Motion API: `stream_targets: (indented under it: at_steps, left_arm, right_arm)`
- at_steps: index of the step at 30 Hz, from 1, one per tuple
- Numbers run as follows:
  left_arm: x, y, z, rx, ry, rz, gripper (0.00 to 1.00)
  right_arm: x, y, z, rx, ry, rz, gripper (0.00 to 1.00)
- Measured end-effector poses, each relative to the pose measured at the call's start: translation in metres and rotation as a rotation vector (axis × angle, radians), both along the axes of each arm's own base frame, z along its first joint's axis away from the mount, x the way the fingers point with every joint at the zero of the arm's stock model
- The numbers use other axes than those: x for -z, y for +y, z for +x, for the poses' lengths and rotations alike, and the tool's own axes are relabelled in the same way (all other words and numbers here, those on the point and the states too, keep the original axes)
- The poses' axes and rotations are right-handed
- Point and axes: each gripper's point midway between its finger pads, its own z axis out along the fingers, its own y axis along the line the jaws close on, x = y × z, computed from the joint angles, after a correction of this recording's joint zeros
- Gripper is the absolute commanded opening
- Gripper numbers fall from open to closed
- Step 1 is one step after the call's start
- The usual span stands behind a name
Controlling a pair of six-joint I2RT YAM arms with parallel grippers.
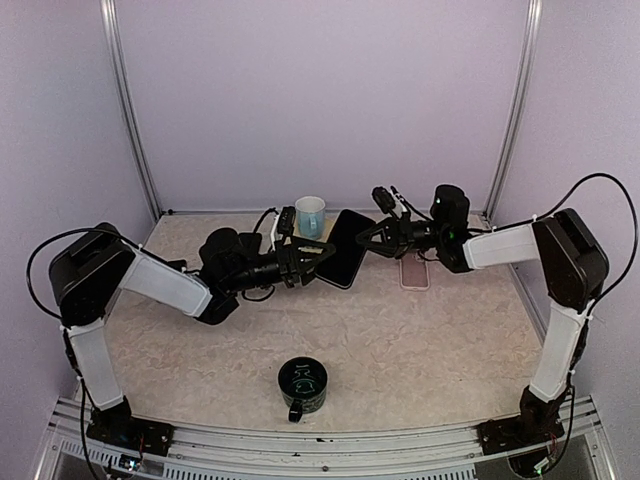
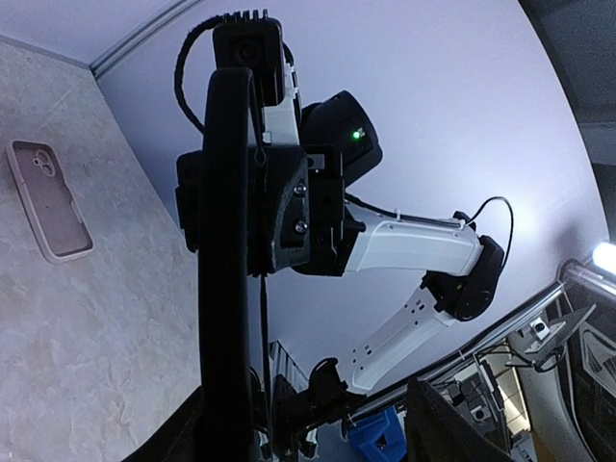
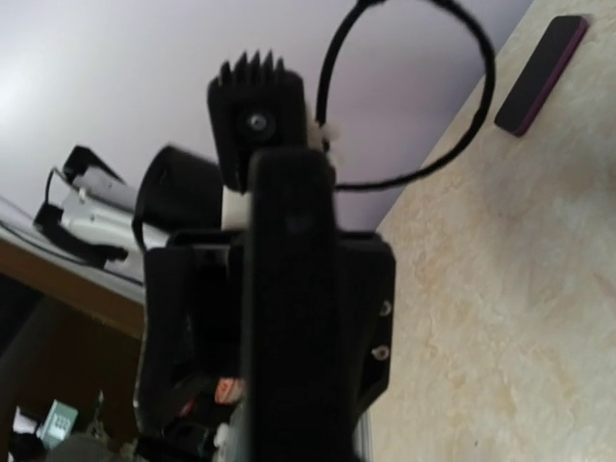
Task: Put the phone into the phone case
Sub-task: Pass from the right arm to the left, then pass from the left arm to the right
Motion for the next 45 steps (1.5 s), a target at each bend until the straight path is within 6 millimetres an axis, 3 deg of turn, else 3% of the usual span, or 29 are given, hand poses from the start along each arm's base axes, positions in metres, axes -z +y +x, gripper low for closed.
stream_targets:
  at_steps: [4, 13, 15, 18, 20, 28, 35, 39, 45]
  left_arm:
    - [-0.002, -0.011, -0.004, 0.082, -0.046, 0.043, 0.49]
    - [0.022, -0.02, -0.006, 0.154, -0.061, 0.164, 0.0]
    - [0.026, -0.019, -0.004, 0.149, -0.058, 0.182, 0.0]
    - [0.029, -0.019, -0.004, 0.15, -0.062, 0.192, 0.0]
    - [0.029, -0.02, -0.005, 0.152, -0.065, 0.194, 0.0]
    - [0.026, -0.015, 0.002, 0.068, -0.06, 0.152, 0.0]
    - [0.019, -0.001, 0.014, -0.061, -0.024, 0.058, 0.0]
    - [0.008, -0.002, 0.014, -0.087, -0.032, -0.001, 0.0]
    - [0.014, -0.013, 0.005, -0.076, -0.009, -0.017, 0.0]
  right_arm:
    - [-0.002, -0.003, -0.007, -0.035, -0.023, -0.004, 0.03]
    - [0.002, -0.005, -0.017, -0.097, -0.038, -0.032, 0.08]
    - [0.004, -0.005, -0.016, -0.091, -0.041, -0.04, 0.16]
    - [0.008, -0.005, -0.016, -0.084, -0.031, -0.05, 0.39]
    - [0.007, -0.005, -0.014, -0.072, -0.033, -0.052, 0.45]
    - [-0.001, -0.005, -0.008, 0.0, -0.055, -0.057, 0.47]
    - [0.008, -0.005, -0.008, 0.054, -0.05, -0.068, 0.47]
    - [0.008, 0.001, -0.012, 0.055, -0.058, -0.062, 0.46]
    - [0.0, 0.006, -0.013, 0.06, -0.085, -0.039, 0.37]
